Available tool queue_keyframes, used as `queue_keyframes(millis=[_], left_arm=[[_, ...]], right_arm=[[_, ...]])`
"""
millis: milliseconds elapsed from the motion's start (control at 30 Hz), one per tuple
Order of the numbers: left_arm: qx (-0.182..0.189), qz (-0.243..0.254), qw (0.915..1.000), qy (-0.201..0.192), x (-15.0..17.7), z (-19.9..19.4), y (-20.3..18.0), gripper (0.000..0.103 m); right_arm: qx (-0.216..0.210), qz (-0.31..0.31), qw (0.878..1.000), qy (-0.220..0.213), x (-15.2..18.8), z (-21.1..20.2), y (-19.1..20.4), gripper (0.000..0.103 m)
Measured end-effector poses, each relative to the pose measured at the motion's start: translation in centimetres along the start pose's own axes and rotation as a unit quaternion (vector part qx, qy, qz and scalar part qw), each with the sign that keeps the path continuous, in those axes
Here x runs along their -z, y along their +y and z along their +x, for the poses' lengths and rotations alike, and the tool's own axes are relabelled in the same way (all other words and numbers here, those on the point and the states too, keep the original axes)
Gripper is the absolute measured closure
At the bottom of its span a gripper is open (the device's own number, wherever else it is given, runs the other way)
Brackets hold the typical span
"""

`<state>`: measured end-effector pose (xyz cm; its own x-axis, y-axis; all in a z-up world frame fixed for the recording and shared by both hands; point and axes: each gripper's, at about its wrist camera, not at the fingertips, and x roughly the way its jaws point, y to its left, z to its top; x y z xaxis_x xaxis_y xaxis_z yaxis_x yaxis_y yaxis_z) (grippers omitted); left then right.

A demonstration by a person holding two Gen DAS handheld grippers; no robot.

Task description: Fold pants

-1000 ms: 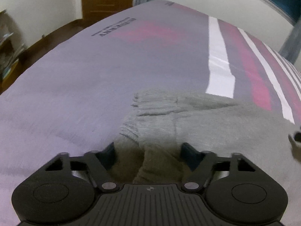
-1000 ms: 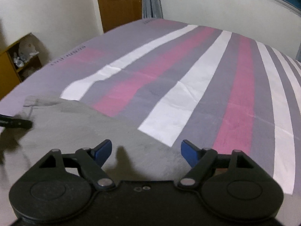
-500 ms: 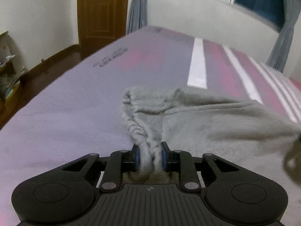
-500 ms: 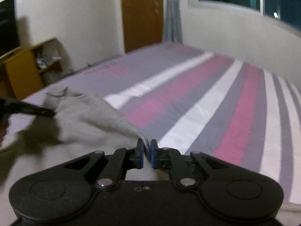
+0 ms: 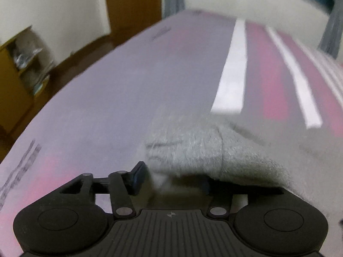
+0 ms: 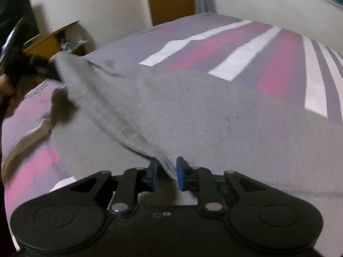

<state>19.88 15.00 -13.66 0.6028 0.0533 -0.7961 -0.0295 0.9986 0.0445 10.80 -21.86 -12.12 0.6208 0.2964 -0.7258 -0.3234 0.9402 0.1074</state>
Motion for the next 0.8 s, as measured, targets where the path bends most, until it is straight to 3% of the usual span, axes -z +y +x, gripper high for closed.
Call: queue_keyframes(millis=[100, 133, 167, 233, 333, 433, 533, 600, 667, 800], left_arm=[[-0.007, -0.021, 0.9995, 0.024, 1.6, -1.5, 1.6, 0.036], [-0.007, -0.037, 0.9989, 0.028, 1.8, -2.0, 2.3, 0.028], [-0.001, -0.057, 0.9979, 0.029, 2.0, -2.4, 2.9, 0.024], [0.017, -0.105, 0.9936, 0.037, 2.8, -3.5, 4.4, 0.024], [0.074, -0.161, 0.9832, 0.042, 3.6, -4.5, 5.2, 0.024], [0.120, -0.190, 0.9725, 0.061, 3.5, -3.9, 4.4, 0.025], [0.139, -0.210, 0.9643, 0.081, 4.0, -2.9, 3.3, 0.027], [0.139, -0.223, 0.9613, 0.083, 5.3, -2.6, 3.0, 0.033], [0.146, -0.239, 0.9564, 0.084, 5.4, -1.4, 3.0, 0.065], [0.145, -0.253, 0.9527, 0.085, 5.8, -0.6, 2.3, 0.068]], right_arm=[[-0.007, 0.036, 0.999, -0.015, 0.1, -1.8, -0.2, 0.065], [-0.008, 0.050, 0.998, -0.021, 0.3, -2.6, -0.3, 0.059], [-0.008, 0.064, 0.998, -0.022, 0.5, -3.0, -0.7, 0.058], [-0.007, 0.094, 0.995, -0.017, 0.7, -3.1, -1.6, 0.058], [-0.008, 0.160, 0.987, 0.002, 1.0, -2.9, -3.7, 0.058], [-0.012, 0.191, 0.982, 0.005, 1.5, -2.8, -3.5, 0.058], [-0.014, 0.210, 0.978, 0.003, 1.8, -2.6, -3.9, 0.059], [-0.016, 0.222, 0.975, 0.005, 2.0, -3.0, -3.6, 0.060], [-0.013, 0.226, 0.974, 0.006, 2.3, -2.9, -3.9, 0.062], [-0.019, 0.251, 0.968, 0.006, 2.3, -2.9, -4.3, 0.063]])
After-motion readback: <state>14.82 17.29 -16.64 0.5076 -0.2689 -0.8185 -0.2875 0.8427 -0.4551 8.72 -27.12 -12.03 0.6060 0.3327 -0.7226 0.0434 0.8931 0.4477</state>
